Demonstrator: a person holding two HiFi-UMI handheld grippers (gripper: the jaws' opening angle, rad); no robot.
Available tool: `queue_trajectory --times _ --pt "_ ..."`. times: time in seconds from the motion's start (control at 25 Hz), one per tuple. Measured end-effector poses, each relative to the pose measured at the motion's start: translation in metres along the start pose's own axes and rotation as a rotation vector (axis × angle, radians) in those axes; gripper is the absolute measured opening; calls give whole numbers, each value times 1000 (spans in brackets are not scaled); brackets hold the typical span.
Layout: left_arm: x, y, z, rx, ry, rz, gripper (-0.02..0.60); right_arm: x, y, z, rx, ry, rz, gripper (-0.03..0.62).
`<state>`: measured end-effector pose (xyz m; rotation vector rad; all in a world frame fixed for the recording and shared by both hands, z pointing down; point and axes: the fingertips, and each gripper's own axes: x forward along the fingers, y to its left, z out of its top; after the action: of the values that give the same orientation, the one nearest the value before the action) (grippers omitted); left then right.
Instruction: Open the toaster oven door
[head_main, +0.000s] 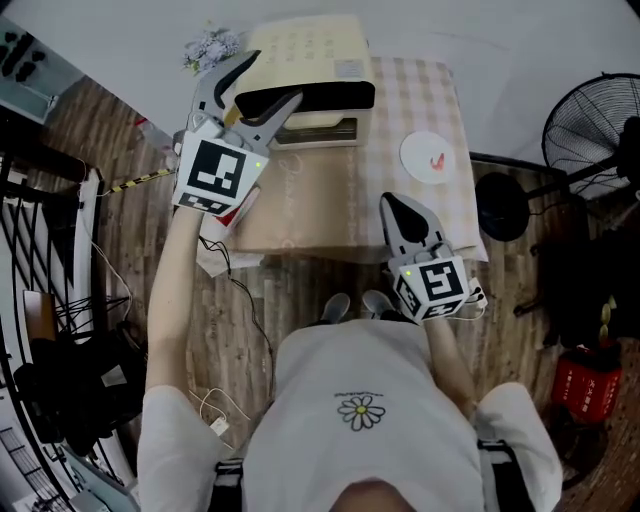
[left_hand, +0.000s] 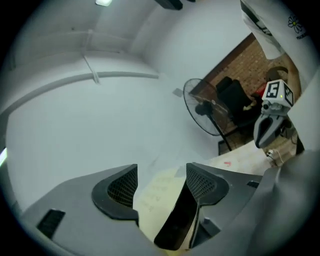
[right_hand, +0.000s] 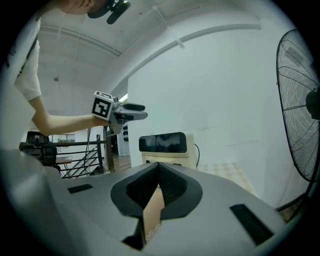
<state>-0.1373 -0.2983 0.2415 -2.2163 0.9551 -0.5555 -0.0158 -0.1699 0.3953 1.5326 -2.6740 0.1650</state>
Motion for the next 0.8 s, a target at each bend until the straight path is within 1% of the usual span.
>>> queue_trajectory --times 0.16,0.24,0.32,0.4,0.48,0.64,0.72,0.8 --pt "35 -24 -39 82 170 -173 295 -5 -9 -2 21 0 -19 11" --pt "48 -38 -57 133 241 -253 295 -8 -12 -2 29 -2 -32 11" --pt "57 -48 -71 181 300 -314 291 -10 -15 -4 38 -1 -44 9" --pt "64 -52 -81 227 344 -351 281 -12 -19 -7 51 3 -54 9" --pt "70 -52 -88 255 377 -375 262 -14 -21 -11 66 10 -61 11" --pt "78 -53 -98 237 435 -430 186 -18 -21 -17 71 29 -68 9" --pt "79 -53 -99 237 450 -443 179 -18 -22 -19 70 36 -68 11" --pt "79 -53 -99 258 456 -437 179 -18 -23 -20 76 40 -70 9"
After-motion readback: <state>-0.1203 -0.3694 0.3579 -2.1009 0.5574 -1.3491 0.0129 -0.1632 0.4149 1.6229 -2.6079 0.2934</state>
